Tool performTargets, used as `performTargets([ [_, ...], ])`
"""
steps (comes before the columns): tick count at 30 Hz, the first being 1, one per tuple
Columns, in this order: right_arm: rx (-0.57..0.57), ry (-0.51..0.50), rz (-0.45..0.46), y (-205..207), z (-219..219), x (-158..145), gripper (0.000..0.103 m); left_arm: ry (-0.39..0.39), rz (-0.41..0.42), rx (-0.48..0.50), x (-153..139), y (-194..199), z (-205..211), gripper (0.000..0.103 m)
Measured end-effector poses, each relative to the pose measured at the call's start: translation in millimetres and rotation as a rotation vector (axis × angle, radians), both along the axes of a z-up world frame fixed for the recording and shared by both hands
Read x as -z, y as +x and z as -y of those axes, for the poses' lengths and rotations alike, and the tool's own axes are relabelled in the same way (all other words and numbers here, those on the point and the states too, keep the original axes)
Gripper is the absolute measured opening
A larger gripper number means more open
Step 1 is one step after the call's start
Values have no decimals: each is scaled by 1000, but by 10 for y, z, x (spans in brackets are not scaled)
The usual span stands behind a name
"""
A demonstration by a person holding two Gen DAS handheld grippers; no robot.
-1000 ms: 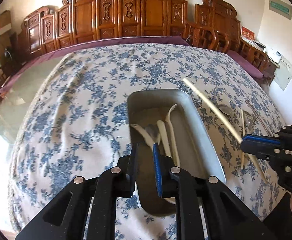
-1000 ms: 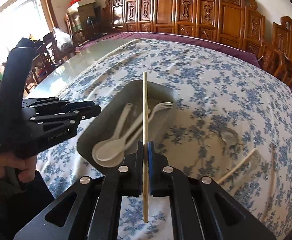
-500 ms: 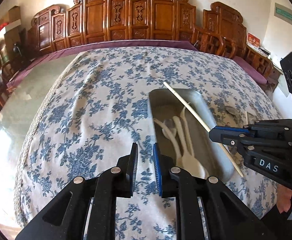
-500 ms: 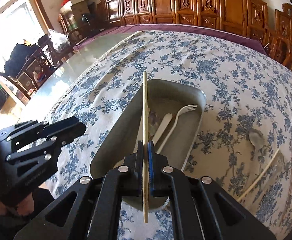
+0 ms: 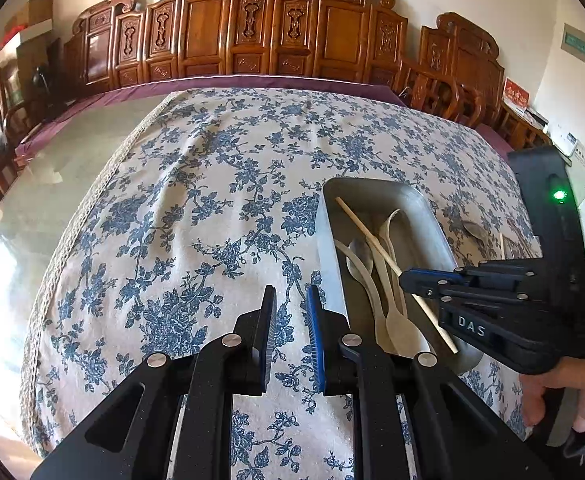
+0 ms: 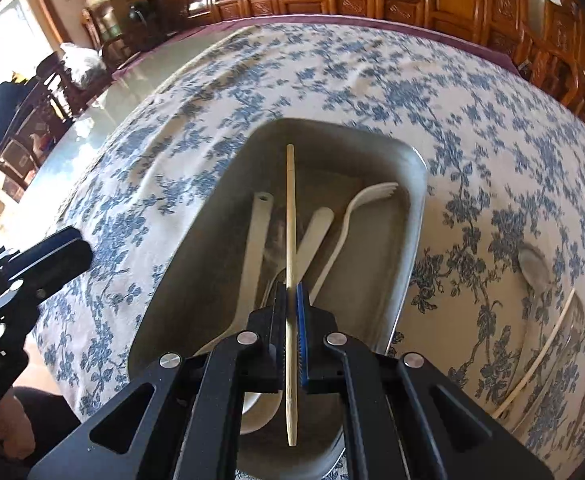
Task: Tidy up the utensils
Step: 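Lower the wooden chopstick into the grey tray and open the right gripper, then grasp a wooden chopstick with the left gripper while the right gripper grasps a metal fork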
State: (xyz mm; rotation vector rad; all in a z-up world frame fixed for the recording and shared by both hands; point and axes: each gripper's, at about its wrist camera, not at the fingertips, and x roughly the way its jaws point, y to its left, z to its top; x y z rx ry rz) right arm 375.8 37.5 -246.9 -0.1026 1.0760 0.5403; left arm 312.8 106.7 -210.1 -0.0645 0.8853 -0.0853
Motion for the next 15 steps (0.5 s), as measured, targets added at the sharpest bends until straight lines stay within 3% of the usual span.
performTargets([
  [10,-33,87,103,-110,264,-244,7,-9,6,7,-30,17,87,19],
  [15,-9,99,174,-243,807,-450,8,-19,20,32,-79,2,250,34],
])
